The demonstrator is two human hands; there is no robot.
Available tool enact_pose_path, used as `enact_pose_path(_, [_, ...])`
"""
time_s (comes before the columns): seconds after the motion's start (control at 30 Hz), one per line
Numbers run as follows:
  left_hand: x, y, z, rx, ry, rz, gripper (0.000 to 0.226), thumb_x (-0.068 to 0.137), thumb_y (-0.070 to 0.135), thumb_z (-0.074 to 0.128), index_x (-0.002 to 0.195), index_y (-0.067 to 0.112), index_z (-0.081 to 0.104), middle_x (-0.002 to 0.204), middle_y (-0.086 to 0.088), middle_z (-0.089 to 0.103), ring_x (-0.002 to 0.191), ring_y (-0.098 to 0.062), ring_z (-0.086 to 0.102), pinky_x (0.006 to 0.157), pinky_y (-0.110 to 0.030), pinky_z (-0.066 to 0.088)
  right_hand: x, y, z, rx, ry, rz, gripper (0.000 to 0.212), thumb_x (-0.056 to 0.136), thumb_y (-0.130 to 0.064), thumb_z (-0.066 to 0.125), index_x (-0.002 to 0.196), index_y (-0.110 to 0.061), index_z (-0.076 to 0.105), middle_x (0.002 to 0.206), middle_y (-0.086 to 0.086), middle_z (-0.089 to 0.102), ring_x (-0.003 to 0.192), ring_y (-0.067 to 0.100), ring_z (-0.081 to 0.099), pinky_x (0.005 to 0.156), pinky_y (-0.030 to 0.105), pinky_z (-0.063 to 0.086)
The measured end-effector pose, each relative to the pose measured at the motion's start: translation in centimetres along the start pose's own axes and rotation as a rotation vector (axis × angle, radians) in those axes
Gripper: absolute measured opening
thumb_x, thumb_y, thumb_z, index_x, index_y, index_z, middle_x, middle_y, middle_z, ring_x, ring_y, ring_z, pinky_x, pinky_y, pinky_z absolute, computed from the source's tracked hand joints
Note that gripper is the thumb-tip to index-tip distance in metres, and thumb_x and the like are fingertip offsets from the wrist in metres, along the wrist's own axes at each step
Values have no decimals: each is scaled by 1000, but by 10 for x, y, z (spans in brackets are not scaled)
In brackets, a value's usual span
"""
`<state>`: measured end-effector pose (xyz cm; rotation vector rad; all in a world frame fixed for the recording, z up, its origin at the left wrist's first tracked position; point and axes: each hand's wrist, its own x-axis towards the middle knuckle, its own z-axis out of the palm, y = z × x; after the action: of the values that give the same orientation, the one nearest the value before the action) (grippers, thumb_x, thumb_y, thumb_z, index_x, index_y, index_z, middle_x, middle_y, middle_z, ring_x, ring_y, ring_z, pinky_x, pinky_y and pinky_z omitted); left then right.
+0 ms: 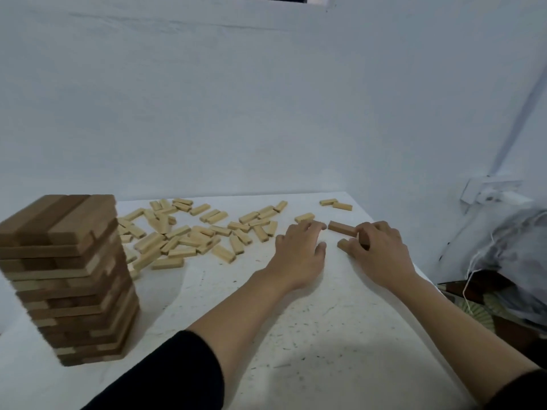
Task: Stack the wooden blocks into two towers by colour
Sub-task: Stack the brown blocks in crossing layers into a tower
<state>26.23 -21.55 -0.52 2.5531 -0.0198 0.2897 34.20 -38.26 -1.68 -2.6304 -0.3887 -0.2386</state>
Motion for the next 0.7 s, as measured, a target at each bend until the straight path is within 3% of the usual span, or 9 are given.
enact_pose_path(0.1, [27,0,17,36,-45,54,46,110,22,34,156,18,32,166,1,25,152,-19,18,118,-48,15,6,4,4,-16,-55,4,28,94,-54,52,91,-26,51,120,0,51,111,26,47,93,46,46])
enact_pose_path(0.2, [53,-4,29,91,-111,85,49,111,26,29,159,19,25,171,1,12,157,-17,6,121,-50,10,11,8,7,-31,-84,-16,35,97,-58,47,104,-25,56,123,0,48,110,27,51,96,47,47])
enact_pose_path(0.27, [64,-10,34,148,-148,104,48,111,30,26,158,21,27,170,2,13,157,-17,4,121,-54,9,17,9,9,-24,-79,-29,43,97,-60,47,109,-20,59,120,-1,47,105,25,54,94,47,49])
enact_pose_path(0.4, [66,-22,37,278,-97,145,39,108,32,29,142,30,47,150,4,43,143,-21,28,109,-53,24,24,4,12,30,-80,-35,30,98,-47,54,104,-18,58,111,-5,46,90,20,56,88,41,50])
enact_pose_path(0.53, [52,-31,32,398,26,170,35,107,30,33,136,26,52,132,0,46,128,-25,37,91,-44,25,24,-1,16,37,-52,-76,20,98,-36,54,100,-17,59,106,-4,50,83,19,57,81,38,52])
enact_pose_path(0.7, [28,-34,9,359,-27,132,52,101,24,41,151,37,41,115,-2,42,114,-22,43,94,-43,28,17,-9,22,114,-77,-177,15,99,-29,56,102,-18,65,108,-8,53,87,9,56,73,15,43])
